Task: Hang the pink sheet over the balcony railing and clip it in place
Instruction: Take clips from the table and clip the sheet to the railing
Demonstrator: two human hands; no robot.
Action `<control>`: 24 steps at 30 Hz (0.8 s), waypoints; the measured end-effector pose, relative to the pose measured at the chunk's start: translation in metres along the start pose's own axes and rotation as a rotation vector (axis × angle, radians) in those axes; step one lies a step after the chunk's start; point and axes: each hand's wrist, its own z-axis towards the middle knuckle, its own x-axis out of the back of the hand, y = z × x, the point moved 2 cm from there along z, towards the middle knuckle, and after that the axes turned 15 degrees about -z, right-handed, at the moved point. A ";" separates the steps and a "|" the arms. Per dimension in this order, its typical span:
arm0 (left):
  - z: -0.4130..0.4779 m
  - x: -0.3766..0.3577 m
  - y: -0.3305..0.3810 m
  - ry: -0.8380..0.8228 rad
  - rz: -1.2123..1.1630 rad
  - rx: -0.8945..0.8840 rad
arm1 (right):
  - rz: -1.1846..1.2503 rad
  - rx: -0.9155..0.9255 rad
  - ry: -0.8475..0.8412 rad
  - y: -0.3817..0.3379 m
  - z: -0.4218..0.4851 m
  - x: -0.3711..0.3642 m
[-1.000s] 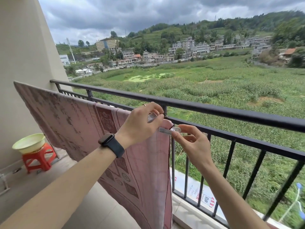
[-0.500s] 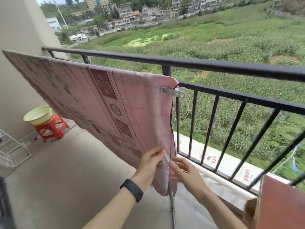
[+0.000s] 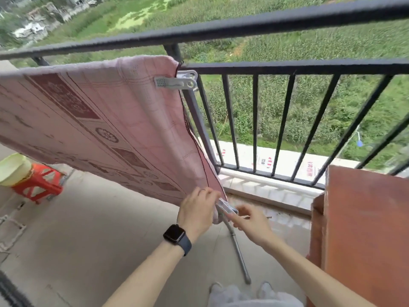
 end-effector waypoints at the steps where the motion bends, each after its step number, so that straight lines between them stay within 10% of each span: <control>1: 0.006 -0.003 0.004 -0.058 0.199 -0.140 | -0.017 -0.044 0.004 0.010 0.002 -0.001; 8: 0.060 -0.044 0.003 -0.620 1.135 -0.320 | 0.039 -0.254 0.048 0.065 0.006 -0.014; 16: 0.081 -0.151 -0.027 -0.868 1.219 -0.315 | 0.127 -0.421 0.153 0.136 0.019 -0.037; 24: 0.114 -0.230 -0.048 -0.782 1.404 -0.553 | 0.111 -0.483 0.166 0.208 0.096 -0.092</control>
